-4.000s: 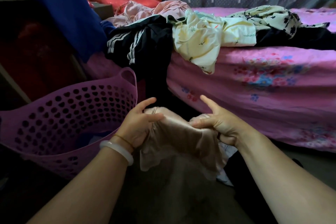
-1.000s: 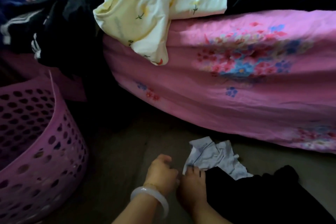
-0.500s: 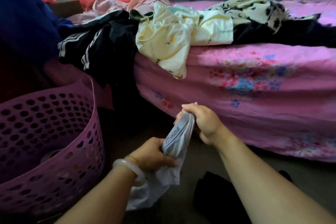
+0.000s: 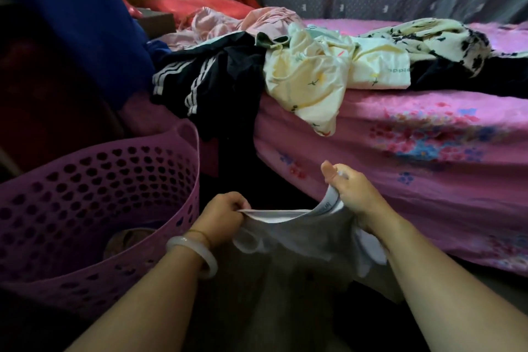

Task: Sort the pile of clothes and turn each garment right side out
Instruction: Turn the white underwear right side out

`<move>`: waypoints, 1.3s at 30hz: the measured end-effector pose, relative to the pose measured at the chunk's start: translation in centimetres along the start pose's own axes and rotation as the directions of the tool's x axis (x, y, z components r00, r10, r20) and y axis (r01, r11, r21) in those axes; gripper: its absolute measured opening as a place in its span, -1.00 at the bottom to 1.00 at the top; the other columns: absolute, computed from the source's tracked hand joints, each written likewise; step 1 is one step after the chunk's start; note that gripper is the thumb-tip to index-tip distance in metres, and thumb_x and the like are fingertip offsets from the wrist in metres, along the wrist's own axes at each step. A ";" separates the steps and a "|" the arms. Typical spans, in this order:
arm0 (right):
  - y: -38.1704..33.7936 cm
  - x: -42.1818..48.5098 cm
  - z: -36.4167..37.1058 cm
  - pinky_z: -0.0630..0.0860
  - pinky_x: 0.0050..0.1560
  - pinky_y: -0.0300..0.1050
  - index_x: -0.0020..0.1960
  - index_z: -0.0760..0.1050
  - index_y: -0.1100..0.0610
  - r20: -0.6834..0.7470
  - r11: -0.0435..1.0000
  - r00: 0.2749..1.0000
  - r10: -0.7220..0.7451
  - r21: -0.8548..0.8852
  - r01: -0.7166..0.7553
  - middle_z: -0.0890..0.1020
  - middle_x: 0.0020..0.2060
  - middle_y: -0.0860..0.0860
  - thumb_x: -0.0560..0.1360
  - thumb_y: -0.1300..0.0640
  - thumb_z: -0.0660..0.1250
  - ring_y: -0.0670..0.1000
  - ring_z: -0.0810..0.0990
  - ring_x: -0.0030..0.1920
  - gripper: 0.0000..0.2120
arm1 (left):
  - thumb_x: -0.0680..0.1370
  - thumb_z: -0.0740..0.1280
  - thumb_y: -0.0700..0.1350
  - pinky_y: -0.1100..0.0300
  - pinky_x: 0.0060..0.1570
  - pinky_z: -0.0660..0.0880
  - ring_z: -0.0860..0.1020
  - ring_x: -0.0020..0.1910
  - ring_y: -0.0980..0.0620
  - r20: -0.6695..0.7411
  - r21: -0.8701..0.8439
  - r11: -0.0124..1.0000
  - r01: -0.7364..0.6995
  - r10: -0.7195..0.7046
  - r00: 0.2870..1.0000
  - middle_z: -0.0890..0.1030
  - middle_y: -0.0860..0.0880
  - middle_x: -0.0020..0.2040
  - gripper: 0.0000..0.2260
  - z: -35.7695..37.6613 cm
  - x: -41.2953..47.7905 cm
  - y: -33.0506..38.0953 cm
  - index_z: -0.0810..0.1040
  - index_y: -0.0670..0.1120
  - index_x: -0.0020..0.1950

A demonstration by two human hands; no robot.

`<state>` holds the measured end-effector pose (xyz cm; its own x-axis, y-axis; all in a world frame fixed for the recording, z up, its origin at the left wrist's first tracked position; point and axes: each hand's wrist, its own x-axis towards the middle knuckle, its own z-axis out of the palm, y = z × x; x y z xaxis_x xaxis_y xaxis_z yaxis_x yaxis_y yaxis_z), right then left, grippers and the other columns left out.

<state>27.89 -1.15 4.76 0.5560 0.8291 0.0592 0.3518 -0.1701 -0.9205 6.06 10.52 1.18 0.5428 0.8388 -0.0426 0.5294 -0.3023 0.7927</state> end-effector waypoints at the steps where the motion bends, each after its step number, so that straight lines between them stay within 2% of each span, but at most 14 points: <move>1: -0.2 0.0 -0.1 0.37 -0.24 -0.23 -0.07 0.50 0.17 0.082 0.999 0.996 -0.018 -0.044 0.021 0.52 -0.27 -0.03 0.46 -0.18 0.33 -0.08 0.44 -0.26 -0.61 | 0.47 0.25 -0.35 0.31 -0.30 0.43 0.51 -0.31 0.10 -0.054 -0.085 0.996 0.020 -0.024 0.998 0.56 0.02 -0.32 -0.75 -0.5 0.1 0.1 0.52 -0.03 -0.30; 4: -0.6 -0.5 -0.6 0.45 -0.02 -0.28 0.13 0.51 -0.09 0.384 0.962 0.923 0.007 -0.254 0.099 0.58 0.00 -0.18 0.22 -0.23 0.54 -0.20 0.53 0.01 -0.46 | 0.48 0.16 -0.32 0.12 -0.21 0.43 0.48 -0.28 0.02 -0.127 -0.263 0.961 0.083 -0.119 0.985 0.53 -0.03 -0.32 -0.75 -1.5 0.6 0.7 0.53 -0.07 -0.28; 6: -0.2 -0.3 -0.7 0.45 0.07 -0.24 0.11 0.53 -0.20 0.459 0.876 0.888 0.032 -0.440 0.196 0.57 0.05 -0.25 0.09 -0.31 0.54 -0.23 0.52 0.08 -0.38 | 0.49 0.18 -0.26 0.10 -0.19 0.42 0.48 -0.25 -0.01 -0.138 -0.289 0.954 0.083 -0.128 0.982 0.54 -0.06 -0.30 -0.80 -1.8 0.6 1.2 0.56 -0.11 -0.25; 10: 0.3 0.1 -0.2 0.54 -0.13 -0.05 -0.20 0.62 0.01 0.271 0.796 0.961 -0.060 -0.568 0.210 0.66 -0.26 -0.03 0.30 0.01 0.42 0.00 0.61 -0.16 -0.89 | 0.38 0.45 -0.05 0.11 -0.18 0.52 0.60 -0.23 0.03 -0.011 -0.221 0.975 0.017 -0.020 1.000 0.66 -0.05 -0.26 -0.87 -1.3 -0.1 2.3 0.64 -0.10 -0.18; 15: -0.5 0.0 1.0 0.39 -0.35 -0.13 -0.25 0.55 0.27 0.111 0.965 0.990 0.085 -0.255 -0.054 0.56 -0.37 0.14 0.37 0.26 0.30 0.04 0.46 -0.34 -0.91 | 0.32 0.44 0.16 0.14 -0.34 0.41 0.49 -0.37 0.03 -0.068 -0.177 0.976 0.129 -0.142 0.987 0.52 -0.09 -0.39 -0.56 0.4 0.0 2.9 0.57 -0.25 -0.30; 19: -1.6 -0.6 2.7 0.50 -0.31 -0.10 -0.22 0.53 0.21 0.364 0.928 0.867 0.341 0.015 -0.371 0.53 -0.31 0.16 0.36 0.25 0.32 0.08 0.50 -0.37 -0.97 | 0.51 0.30 -0.09 0.11 -0.22 0.50 0.58 -0.24 -0.10 0.003 -0.366 0.887 0.280 -0.300 0.954 0.60 -0.19 -0.23 -0.78 2.4 0.2 4.8 0.57 -0.25 -0.15; 22: -2.0 -0.8 2.9 0.57 0.10 0.12 0.09 0.60 0.26 0.502 0.859 0.792 0.347 0.170 -0.484 0.66 0.01 0.24 0.35 -0.07 0.48 0.20 0.65 -0.03 -0.53 | 0.52 0.32 -0.09 0.02 -0.07 0.57 0.62 -0.08 -0.16 0.144 -0.410 0.856 0.315 -0.280 0.949 0.64 -0.24 -0.06 -0.78 3.1 -0.1 6.2 0.57 -0.24 0.01; 24: -2.4 -0.7 2.7 0.57 0.12 0.15 0.32 0.45 0.23 0.594 0.792 0.740 0.316 0.265 -0.550 0.55 0.22 0.30 0.36 -0.19 0.38 0.29 0.61 0.11 -0.31 | 0.52 0.36 -0.01 0.07 -0.05 0.56 0.62 -0.06 -0.10 0.295 -0.468 0.829 0.306 -0.180 0.938 0.64 -0.17 -0.05 -0.71 2.8 -0.9 7.0 0.57 -0.21 0.10; 27: -3.4 -0.7 2.1 0.60 0.08 0.12 0.36 0.36 0.28 0.684 0.702 0.682 0.259 0.352 -0.620 0.50 0.27 0.31 0.37 -0.25 0.29 0.27 0.61 0.12 -0.24 | 0.40 0.50 -0.10 0.15 0.04 0.58 0.64 0.02 0.01 0.373 -0.352 0.921 0.168 -0.027 0.928 0.67 -0.08 0.02 -0.65 2.3 -1.6 6.9 0.55 -0.10 0.16; 29: -3.7 -0.6 1.8 0.58 0.12 0.10 0.34 0.37 0.30 0.675 0.721 0.695 0.247 0.352 -0.597 0.49 0.27 0.32 0.43 -0.25 0.27 0.27 0.60 0.16 -0.27 | 0.35 0.51 -0.27 0.18 0.00 0.58 0.61 0.00 0.04 0.313 -0.183 0.980 0.074 -0.013 0.950 0.63 -0.04 0.00 -0.59 2.0 -1.5 6.8 0.50 -0.08 0.15; 32: -3.2 -0.2 1.4 0.57 0.02 -0.05 0.30 0.46 0.22 0.538 0.901 0.814 0.218 0.210 -0.380 0.56 0.21 0.22 0.45 -0.13 0.37 0.12 0.62 0.08 -0.44 | 0.33 0.38 -0.38 0.18 -0.13 0.55 0.58 -0.13 0.05 0.194 -0.128 0.992 0.004 0.021 0.981 0.59 -0.03 -0.13 -0.64 0.6 -1.0 6.6 0.54 -0.09 0.07; 35: -1.8 -0.4 1.2 0.51 0.19 -0.08 0.33 0.48 0.09 0.479 0.985 0.864 0.157 -0.013 -0.171 0.57 0.23 0.07 0.21 -0.06 0.59 0.01 0.56 0.18 -0.26 | 0.29 0.31 -0.37 0.06 -0.13 0.55 0.59 -0.14 -0.08 0.223 -0.280 0.959 0.050 0.014 0.975 0.61 -0.15 -0.13 -0.63 -1.3 -1.0 6.7 0.59 -0.20 0.07; 37: -0.9 -1.2 1.8 0.52 0.23 0.02 0.17 0.60 0.18 0.599 0.965 0.781 0.176 0.051 -0.256 0.66 0.11 0.13 0.20 0.10 0.60 0.09 0.63 0.12 -0.44 | 0.41 0.30 -0.39 0.10 -0.16 0.57 0.60 -0.14 -0.11 0.314 -0.429 0.889 0.158 -0.018 0.949 0.61 -0.22 -0.08 -0.70 -2.3 -1.1 7.0 0.56 -0.29 0.14; 39: -0.9 -1.7 2.5 0.56 0.13 0.05 0.09 0.62 0.28 0.614 0.903 0.776 0.145 0.238 -0.357 0.68 0.02 0.23 0.25 0.20 0.55 0.18 0.66 0.04 -0.57 | 0.52 0.30 -0.17 0.11 -0.13 0.60 0.63 -0.10 -0.11 0.401 -0.679 0.674 0.292 0.008 0.916 0.62 -0.25 -0.02 -0.68 -3.2 -0.9 6.5 0.52 -0.35 0.19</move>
<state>24.72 -1.02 4.53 0.0194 0.9456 -0.3246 -0.0598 -0.3230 -0.9445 6.87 9.23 8.30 0.7627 0.5845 -0.2769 0.0724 0.3483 0.9346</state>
